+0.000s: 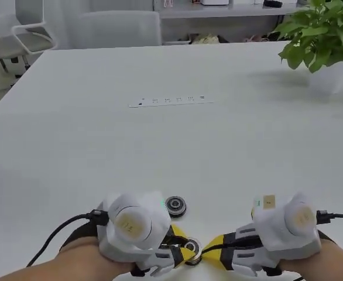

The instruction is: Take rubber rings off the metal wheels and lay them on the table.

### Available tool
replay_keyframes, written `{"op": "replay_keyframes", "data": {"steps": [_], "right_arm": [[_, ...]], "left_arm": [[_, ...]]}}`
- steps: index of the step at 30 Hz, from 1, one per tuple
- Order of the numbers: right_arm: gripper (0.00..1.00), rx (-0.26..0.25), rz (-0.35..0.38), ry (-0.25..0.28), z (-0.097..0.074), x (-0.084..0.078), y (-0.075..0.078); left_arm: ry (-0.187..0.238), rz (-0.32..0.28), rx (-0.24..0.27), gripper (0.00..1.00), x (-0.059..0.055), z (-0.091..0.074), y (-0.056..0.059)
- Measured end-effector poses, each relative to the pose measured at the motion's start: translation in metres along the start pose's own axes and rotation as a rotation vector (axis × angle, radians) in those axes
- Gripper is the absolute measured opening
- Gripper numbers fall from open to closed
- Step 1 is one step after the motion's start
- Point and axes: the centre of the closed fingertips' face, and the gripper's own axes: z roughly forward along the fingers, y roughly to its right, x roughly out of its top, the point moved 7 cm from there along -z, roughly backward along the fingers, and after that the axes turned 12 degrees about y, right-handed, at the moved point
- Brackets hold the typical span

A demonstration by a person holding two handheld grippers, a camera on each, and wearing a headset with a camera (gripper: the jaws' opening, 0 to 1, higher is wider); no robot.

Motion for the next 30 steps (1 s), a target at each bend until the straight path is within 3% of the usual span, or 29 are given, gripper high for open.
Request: {"op": "replay_keyframes", "data": {"steps": [4, 8, 16, 22, 30], "right_arm": [[0.0, -0.025, 0.093, 0.03, -0.0009, 0.0001, -0.0007], [0.0, -0.031, 0.132, 0.054, -0.0018, 0.0015, -0.0004], [0.0, -0.057, 0.162, 0.069, -0.0033, -0.0003, 0.0013], [0.0, -0.075, 0.231, 0.134, -0.0072, 0.0026, 0.0016], [0.0, -0.063, 0.225, 0.158, -0.0062, 0.0077, -0.0008]], "left_arm": [[0.003, 0.0, 0.004, 0.08, -0.0001, 0.0001, 0.0001], [0.007, -0.003, 0.004, 0.08, -0.0004, 0.0005, -0.0002], [0.005, -0.001, 0.006, 0.08, -0.0002, 0.0008, -0.0004], [0.005, -0.002, 0.008, 0.08, 0.0, 0.0011, -0.0003], [0.001, 0.0, 0.016, 0.08, 0.0003, 0.0012, 0.0]]}}
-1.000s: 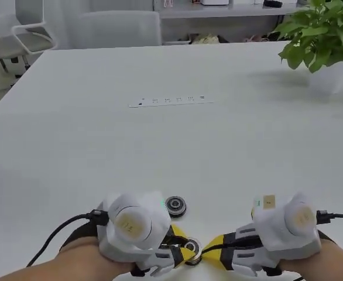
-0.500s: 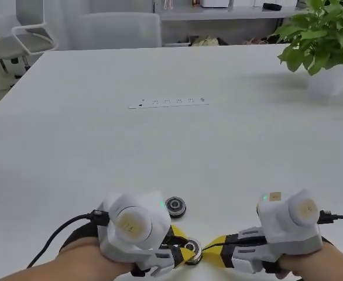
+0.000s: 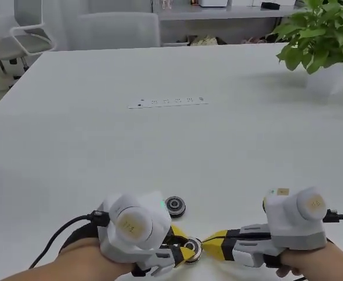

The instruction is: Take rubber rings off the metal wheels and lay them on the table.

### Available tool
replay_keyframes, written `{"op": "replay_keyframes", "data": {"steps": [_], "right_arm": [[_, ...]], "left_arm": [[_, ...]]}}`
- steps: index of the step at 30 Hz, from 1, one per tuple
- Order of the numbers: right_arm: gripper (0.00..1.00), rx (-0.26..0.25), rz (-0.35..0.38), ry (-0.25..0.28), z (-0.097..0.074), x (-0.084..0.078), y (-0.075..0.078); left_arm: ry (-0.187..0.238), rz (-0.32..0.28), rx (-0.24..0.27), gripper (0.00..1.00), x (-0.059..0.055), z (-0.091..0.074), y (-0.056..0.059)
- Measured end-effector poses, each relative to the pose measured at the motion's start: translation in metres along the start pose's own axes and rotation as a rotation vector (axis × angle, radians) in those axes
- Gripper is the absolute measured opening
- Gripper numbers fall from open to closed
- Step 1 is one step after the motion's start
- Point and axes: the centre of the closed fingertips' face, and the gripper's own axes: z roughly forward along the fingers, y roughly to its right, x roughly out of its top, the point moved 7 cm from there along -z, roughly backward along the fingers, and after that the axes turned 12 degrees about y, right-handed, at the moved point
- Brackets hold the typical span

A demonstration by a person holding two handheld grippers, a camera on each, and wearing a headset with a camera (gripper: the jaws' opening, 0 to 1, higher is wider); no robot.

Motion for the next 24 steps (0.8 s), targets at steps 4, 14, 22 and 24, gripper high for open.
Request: {"op": "replay_keyframes", "data": {"steps": [4, 14, 22, 24], "right_arm": [[0.0, -0.002, -0.007, -0.001, 0.0002, 0.0001, 0.0008], [0.0, 0.022, -0.018, 0.007, 0.0029, 0.003, -0.0018], [0.0, 0.049, -0.026, 0.008, 0.0068, 0.0034, -0.0046], [0.0, 0.055, -0.032, 0.007, 0.0072, 0.0036, -0.0049]], "left_arm": [[-0.003, 0.0, 0.004, 0.08, 0.0003, -0.0001, 0.0002], [-0.008, 0.003, 0.009, 0.08, 0.0006, -0.0002, 0.0003], [-0.006, 0.003, 0.008, 0.08, 0.0003, -0.0002, 0.0001], [-0.005, 0.003, 0.006, 0.08, 0.0004, -0.0001, 0.0002]]}}
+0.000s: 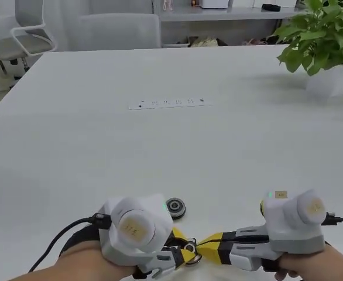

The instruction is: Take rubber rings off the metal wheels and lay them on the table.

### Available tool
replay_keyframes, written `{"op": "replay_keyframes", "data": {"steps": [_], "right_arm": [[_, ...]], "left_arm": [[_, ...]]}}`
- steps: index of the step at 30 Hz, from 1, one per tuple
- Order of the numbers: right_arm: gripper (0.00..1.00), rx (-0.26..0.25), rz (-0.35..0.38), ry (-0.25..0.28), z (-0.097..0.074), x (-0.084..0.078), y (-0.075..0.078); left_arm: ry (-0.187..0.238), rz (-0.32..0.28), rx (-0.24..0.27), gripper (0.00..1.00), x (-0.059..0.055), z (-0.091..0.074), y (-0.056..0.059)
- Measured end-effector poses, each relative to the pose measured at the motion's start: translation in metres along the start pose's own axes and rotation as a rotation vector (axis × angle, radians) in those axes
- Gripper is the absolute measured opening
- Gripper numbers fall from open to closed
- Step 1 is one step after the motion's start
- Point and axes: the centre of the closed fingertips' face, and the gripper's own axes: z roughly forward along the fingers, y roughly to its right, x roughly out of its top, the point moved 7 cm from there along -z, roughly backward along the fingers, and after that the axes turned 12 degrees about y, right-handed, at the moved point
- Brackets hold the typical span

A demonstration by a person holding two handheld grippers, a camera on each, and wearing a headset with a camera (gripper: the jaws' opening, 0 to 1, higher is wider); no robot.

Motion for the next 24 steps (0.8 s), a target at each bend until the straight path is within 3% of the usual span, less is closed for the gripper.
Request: {"op": "replay_keyframes", "data": {"steps": [12, 24], "right_arm": [[0.0, 0.041, -0.027, 0.024, 0.0019, 0.0031, -0.0036], [0.0, 0.017, -0.026, 0.013, -0.0019, 0.0, -0.0021]], "left_arm": [[0.004, 0.0, -0.002, 0.08, 0.0003, 0.0007, 0.0004], [0.023, -0.01, -0.003, 0.08, -0.0001, 0.0011, -0.0005]]}}
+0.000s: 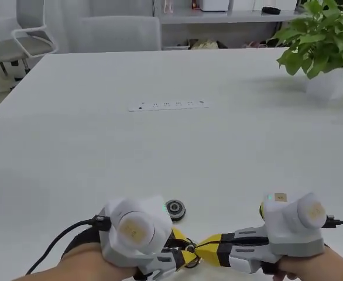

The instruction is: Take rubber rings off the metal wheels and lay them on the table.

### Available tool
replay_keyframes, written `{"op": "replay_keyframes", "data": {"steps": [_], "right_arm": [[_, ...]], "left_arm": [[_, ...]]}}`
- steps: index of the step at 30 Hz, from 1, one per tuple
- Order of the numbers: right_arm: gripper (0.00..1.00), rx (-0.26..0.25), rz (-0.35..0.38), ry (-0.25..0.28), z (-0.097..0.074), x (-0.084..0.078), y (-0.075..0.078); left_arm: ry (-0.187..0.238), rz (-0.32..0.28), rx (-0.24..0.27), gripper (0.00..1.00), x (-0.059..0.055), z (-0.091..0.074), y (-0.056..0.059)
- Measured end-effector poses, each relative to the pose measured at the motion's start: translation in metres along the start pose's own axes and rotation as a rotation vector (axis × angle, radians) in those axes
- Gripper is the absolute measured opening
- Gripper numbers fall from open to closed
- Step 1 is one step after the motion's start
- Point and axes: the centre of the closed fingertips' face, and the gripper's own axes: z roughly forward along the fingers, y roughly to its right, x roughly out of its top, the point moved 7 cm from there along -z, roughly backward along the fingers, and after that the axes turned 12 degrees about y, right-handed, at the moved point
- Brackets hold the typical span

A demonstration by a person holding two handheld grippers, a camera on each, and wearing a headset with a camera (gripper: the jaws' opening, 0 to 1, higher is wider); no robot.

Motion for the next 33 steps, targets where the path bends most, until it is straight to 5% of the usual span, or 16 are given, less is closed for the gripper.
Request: {"op": "replay_keyframes", "data": {"steps": [18, 33], "right_arm": [[0.0, 0.002, 0.019, 0.019, -0.003, 0.003, 0.0], [0.0, 0.026, 0.017, 0.02, -0.002, 0.013, -0.003]], "left_arm": [[0.016, -0.048, -0.047, 0.2, 0.013, -0.012, 0.007], [0.053, -0.049, -0.017, 0.34, 0.022, -0.04, 0.003]]}}
